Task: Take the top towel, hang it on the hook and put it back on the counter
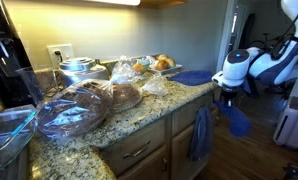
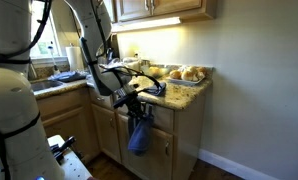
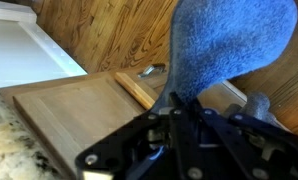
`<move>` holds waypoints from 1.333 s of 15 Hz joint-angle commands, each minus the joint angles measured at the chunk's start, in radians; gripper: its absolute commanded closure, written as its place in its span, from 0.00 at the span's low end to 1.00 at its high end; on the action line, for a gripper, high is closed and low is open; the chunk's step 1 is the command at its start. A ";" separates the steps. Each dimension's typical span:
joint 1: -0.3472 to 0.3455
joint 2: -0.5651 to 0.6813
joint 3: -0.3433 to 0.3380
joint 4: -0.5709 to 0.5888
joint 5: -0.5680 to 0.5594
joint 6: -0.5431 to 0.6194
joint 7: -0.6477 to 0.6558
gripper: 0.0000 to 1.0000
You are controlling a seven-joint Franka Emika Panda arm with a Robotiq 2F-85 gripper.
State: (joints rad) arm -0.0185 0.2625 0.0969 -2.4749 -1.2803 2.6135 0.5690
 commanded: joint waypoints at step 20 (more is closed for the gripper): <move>0.038 -0.039 0.040 -0.071 -0.039 -0.016 0.017 0.95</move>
State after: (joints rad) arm 0.0252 0.2606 0.1491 -2.4966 -1.2962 2.6106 0.5689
